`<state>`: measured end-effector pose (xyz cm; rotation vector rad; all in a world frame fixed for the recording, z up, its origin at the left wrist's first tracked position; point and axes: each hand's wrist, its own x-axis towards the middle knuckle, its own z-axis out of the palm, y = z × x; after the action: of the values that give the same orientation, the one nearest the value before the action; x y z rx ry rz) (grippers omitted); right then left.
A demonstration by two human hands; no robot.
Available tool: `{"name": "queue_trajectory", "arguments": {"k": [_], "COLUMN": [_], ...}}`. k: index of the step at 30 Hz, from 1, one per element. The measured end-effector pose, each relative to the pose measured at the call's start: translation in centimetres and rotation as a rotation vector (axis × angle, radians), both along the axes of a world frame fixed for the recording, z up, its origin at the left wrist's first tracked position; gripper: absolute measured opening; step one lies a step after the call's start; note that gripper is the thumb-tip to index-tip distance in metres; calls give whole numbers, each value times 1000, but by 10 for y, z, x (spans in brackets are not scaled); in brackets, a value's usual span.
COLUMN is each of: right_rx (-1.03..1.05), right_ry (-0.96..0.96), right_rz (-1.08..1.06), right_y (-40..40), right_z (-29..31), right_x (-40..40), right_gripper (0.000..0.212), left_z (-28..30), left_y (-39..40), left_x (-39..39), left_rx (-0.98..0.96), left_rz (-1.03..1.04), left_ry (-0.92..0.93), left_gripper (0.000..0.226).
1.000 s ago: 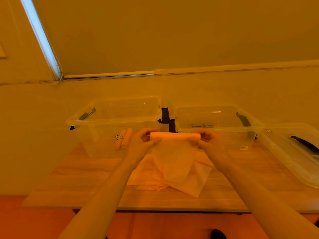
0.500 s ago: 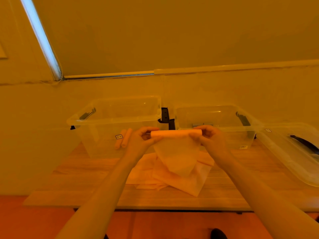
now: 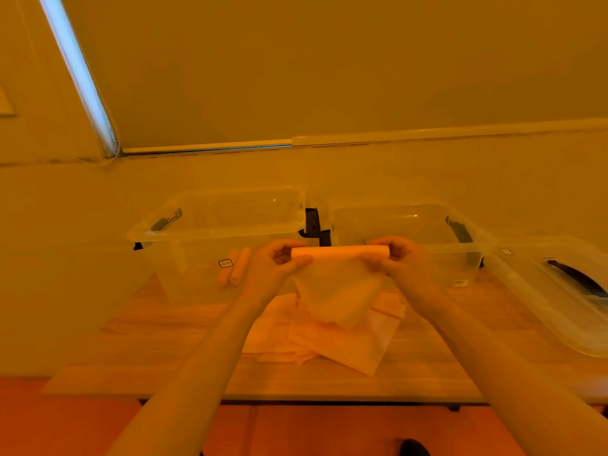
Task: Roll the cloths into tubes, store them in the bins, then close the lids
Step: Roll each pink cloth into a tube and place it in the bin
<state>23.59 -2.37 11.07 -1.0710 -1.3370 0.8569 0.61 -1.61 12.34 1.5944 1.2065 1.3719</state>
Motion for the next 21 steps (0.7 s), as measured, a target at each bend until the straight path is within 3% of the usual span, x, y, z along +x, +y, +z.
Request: {"name": "queue_trajectory", "arguments": {"k": [3, 8, 15, 21], "right_rx": [6, 19, 1, 58], "right_ry": [11, 35, 33, 87], "right_rz": [5, 12, -17, -23], "right_y": [0, -1, -4, -7], "right_z": [0, 0, 3, 9], "right_x": [1, 1, -2, -4], "right_gripper": [19, 33, 12, 32], "left_z": [1, 3, 4, 4], "left_y": [1, 2, 0, -1], "left_x": [1, 3, -2, 2], "left_rx": [21, 43, 43, 62], "left_rz": [-10, 37, -11, 27], "left_ry": [-2, 19, -10, 27], "left_gripper": [24, 19, 29, 16]}}
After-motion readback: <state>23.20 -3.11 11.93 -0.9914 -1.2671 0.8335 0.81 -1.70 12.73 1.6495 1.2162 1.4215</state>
